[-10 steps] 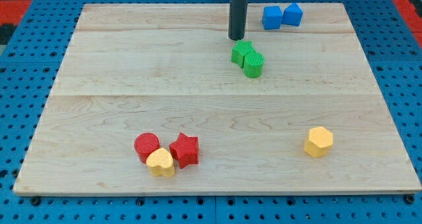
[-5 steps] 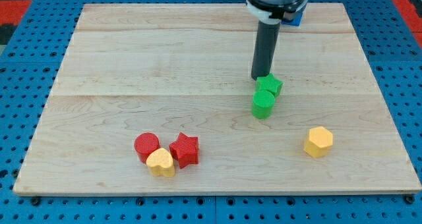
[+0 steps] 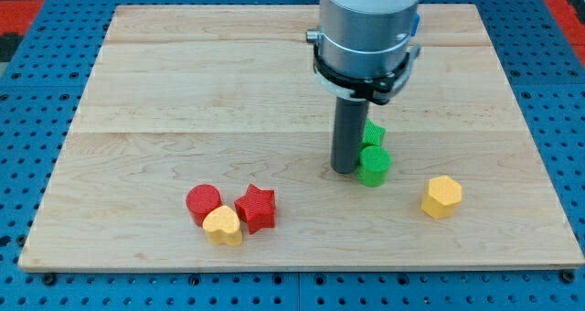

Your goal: Push both the green blocks to the top of the yellow hexagon

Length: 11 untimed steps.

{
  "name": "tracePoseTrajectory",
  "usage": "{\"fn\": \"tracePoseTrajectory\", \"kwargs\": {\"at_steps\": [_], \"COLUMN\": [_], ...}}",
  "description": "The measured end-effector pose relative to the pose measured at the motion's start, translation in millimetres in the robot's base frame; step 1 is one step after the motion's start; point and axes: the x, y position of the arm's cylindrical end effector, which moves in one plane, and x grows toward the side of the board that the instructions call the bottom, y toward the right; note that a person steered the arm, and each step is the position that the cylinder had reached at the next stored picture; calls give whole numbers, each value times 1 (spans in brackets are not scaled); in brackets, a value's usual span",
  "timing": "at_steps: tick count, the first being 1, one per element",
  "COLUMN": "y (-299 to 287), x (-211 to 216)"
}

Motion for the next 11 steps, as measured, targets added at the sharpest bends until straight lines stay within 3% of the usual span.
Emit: {"fn": "tracePoseTrajectory", "kwargs": {"at_steps": [3, 4, 5, 6, 7, 8, 9, 10, 11], "y": [69, 51, -27, -37, -15, 14, 31, 39, 26], "x": [0, 9, 17, -22, -65, -65, -16, -5, -45]}}
